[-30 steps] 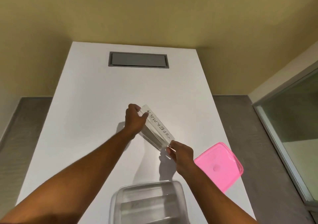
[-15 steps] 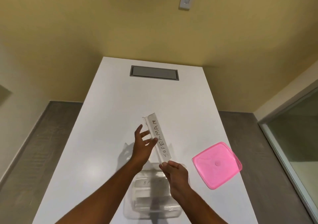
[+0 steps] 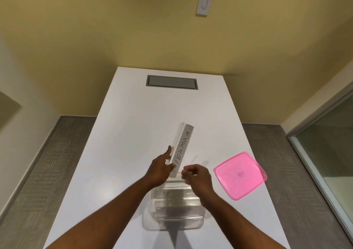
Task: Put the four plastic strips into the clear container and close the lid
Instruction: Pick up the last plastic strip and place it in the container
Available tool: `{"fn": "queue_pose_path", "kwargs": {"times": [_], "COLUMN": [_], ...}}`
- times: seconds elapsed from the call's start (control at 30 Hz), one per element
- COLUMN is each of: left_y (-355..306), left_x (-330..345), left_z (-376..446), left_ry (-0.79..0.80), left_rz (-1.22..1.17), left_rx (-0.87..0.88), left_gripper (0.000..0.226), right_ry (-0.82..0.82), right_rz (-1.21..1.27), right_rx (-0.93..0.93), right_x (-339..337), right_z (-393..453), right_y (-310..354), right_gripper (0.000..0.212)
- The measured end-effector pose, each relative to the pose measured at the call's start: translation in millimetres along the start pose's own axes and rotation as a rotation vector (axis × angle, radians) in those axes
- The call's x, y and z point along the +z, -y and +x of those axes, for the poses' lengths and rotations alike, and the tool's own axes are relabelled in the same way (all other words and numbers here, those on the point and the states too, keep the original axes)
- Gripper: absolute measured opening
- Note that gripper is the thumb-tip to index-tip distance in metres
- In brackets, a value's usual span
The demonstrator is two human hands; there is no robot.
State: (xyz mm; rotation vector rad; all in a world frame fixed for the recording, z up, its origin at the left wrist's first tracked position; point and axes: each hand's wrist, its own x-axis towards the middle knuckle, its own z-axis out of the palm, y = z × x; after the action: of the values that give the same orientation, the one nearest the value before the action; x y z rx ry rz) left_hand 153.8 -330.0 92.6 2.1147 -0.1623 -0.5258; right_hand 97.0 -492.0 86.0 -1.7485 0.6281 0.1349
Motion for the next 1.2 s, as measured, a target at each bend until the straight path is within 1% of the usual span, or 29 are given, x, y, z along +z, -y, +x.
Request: {"fn": "queue_pose_path", "kwargs": {"times": [0.07,0.13,0.17,0.2,0.23,0.3,0.37,0.4,0.47,0.6,0.67,0.77,0.87,1.0,1.2], "left_y": [7,15,19,22,25,32,36,37,42,56,64,76,89,96,92], "left_x": [-3,-4,-4,-4,-3,-3,-2,-1,2,11,15,20,25,34,45], "left_z": [0,1,1,1,1,0,0,-1,-3,-10,-14,-17,-17,-14,-13], "left_ry": [0.024,0.040,0.046,0.054,0.061,0.072,0.083,0.085,0.090,0.137,0.131,0.111,0.090,0.084,0.081], "left_rz": [0.130,0.241,0.294,0.339,0.374,0.427,0.455,0.447,0.412,0.416,0.417,0.479,0.547,0.655,0.768], "left_rx": [0.046,0.084,0.102,0.124,0.146,0.188,0.209,0.209,0.207,0.217,0.206,0.207,0.243,0.279,0.219], "left_gripper": [0.070,0.066,0.066,0.066,0.065,0.063,0.060,0.058,0.055,0.050,0.048,0.042,0.042,0.038,0.029], "right_ry": [-0.128,-0.250,-0.283,-0.287,-0.254,-0.084,0.133,0.214,0.283,0.245,0.229,0.201,0.186,0.198,0.196], "right_rz": [-0.222,-0.370,-0.459,-0.559,-0.661,-0.850,-0.997,-1.048,-1.114,-1.106,-1.082,-1.021,-1.022,-1.029,-1.034], "right_rx": [-0.233,-0.503,-0.627,-0.730,-0.806,-0.864,-0.814,-0.779,-0.737,-0.734,-0.696,-0.647,-0.592,-0.512,-0.419], "right_x": [-12,-23,-29,-34,-39,-46,-51,-52,-55,-55,-53,-50,-47,-37,-23], "right_z": [5,9,12,15,19,26,31,33,34,34,32,31,30,32,40], "right_y": [8,18,21,24,25,25,20,15,1,-23,-33,-49,-62,-77,-90], "right_gripper": [0.012,0.022,0.028,0.034,0.042,0.055,0.059,0.059,0.054,0.037,0.034,0.032,0.032,0.039,0.040]}}
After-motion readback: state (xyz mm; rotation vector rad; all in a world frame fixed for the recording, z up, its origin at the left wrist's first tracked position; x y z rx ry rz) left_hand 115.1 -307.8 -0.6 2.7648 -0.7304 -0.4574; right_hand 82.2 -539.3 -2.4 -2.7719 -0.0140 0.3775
